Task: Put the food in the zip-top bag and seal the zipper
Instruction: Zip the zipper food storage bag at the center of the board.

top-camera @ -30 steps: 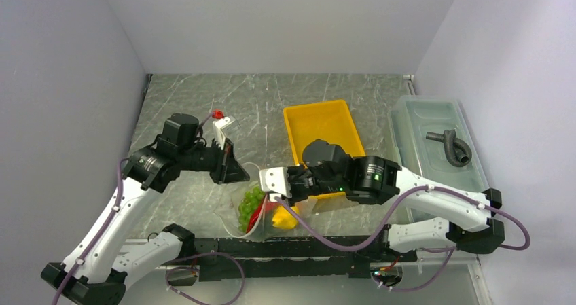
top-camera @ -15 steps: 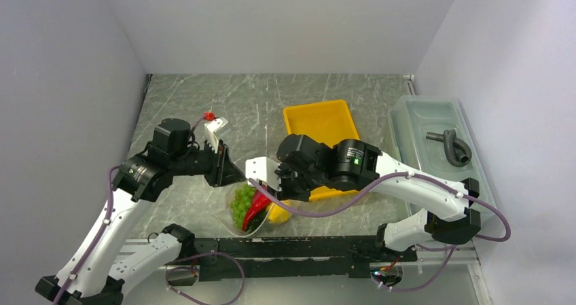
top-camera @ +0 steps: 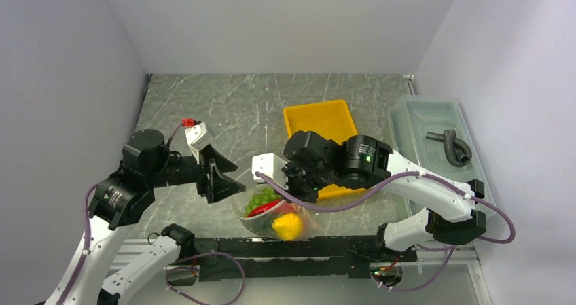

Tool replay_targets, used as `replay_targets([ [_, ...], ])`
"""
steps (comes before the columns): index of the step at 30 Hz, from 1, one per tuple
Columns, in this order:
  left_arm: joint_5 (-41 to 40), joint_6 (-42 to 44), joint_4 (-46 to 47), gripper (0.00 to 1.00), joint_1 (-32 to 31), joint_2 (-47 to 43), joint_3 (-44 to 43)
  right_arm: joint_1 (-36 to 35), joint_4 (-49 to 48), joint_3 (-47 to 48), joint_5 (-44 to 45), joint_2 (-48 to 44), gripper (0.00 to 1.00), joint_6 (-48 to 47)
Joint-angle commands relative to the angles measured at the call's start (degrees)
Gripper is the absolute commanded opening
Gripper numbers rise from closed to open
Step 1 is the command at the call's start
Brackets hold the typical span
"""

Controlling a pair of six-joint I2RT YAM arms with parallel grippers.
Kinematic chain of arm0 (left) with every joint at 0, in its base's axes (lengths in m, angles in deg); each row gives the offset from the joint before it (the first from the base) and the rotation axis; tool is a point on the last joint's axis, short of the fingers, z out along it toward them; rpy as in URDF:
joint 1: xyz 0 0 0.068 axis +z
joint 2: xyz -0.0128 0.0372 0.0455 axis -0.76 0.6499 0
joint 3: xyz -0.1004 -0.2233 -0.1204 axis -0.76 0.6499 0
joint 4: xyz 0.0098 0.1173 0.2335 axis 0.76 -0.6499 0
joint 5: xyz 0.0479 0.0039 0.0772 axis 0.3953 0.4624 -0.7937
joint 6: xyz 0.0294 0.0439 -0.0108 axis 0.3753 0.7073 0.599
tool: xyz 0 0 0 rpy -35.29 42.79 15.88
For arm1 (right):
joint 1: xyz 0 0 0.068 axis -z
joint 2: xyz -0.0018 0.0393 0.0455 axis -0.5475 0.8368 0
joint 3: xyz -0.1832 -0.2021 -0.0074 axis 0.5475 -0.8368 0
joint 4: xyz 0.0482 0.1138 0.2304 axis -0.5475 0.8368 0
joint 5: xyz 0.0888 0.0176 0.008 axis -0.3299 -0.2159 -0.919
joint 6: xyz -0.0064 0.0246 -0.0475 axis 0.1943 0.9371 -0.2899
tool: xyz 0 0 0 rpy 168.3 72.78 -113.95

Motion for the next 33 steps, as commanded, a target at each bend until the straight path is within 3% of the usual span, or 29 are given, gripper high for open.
replay_targets([
  [1,8.1,2.8,8.6,0.78,-0.3,-1.7,0.8,-0.2,0.7,3.1,-1.3,-1.2,0.0,1.8],
  [5,12.9,1.7,17.6,0.87,-0.3,-3.6,5.1,-0.2,0.2,3.0,-3.2,-1.7,0.0,2.0],
  [9,18.0,0.1,22.8,0.89,-0.3,-2.6,6.3,-0.2,-0.6,2.9,-5.3,-2.5,0.0,1.9],
  [11,21.2,-1.1,25.6,0.99,-0.3,-1.7,7.1,-0.2,-0.8,3.1,-6.1,-2.6,0.0,2.0],
  [21,24.6,-8.5,42.8,0.99,-0.3,1.2,13.7,-0.2,-1.7,3.8,-8.5,-2.2,0.0,1.7],
  [27,25.8,-17.3,57.8,0.99,-0.6,3.5,18.3,-0.2,-3.9,2.7,-9.2,-3.0,0.0,1.8],
  [33,23.0,-19.0,64.3,1.0,-5.0,6.4,20.3,-0.2,-5.2,3.1,-9.1,-2.4,0.0,2.3],
])
